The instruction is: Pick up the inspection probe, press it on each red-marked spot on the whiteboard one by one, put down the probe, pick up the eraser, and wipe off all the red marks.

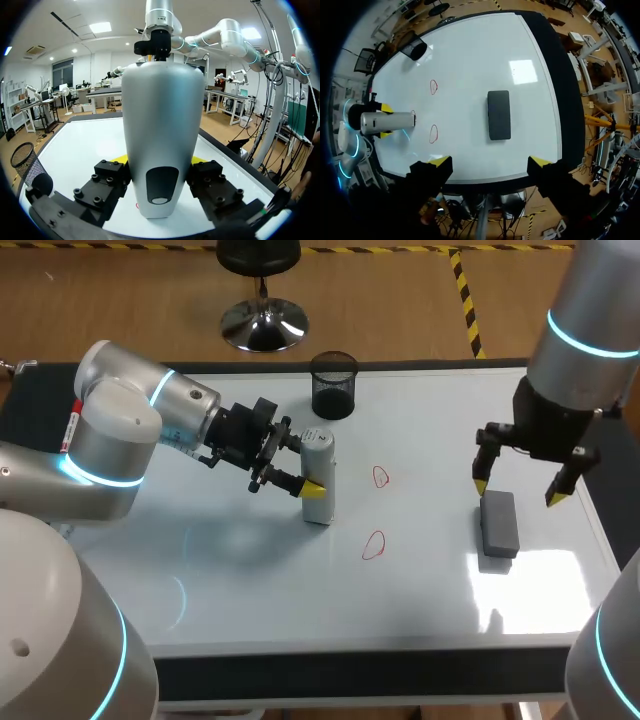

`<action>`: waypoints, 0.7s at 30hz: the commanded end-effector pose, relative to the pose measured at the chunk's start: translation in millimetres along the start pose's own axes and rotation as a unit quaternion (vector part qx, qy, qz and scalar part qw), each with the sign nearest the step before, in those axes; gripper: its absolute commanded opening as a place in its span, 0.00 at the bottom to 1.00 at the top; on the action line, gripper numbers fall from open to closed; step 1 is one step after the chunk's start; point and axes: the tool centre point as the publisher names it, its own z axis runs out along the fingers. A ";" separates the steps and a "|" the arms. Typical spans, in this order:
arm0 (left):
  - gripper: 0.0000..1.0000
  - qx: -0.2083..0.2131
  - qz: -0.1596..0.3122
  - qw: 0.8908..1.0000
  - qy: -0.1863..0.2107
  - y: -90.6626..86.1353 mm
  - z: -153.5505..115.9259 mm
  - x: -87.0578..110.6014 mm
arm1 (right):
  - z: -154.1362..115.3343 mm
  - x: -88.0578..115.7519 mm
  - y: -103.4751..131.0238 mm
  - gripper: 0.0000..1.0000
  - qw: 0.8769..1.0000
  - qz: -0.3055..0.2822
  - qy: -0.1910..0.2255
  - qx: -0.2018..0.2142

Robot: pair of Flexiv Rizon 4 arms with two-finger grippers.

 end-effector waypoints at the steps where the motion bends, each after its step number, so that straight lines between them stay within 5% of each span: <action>1: 0.00 0.001 0.000 1.000 0.001 12.0 4.7 -0.1 | 10.6 -8.3 1.9 1.00 1.000 -0.004 0.006 -0.003; 21: 0.00 0.001 0.000 1.000 0.001 12.0 4.7 -0.1 | 57.8 -31.3 30.9 1.00 0.999 -0.040 -0.006 -0.009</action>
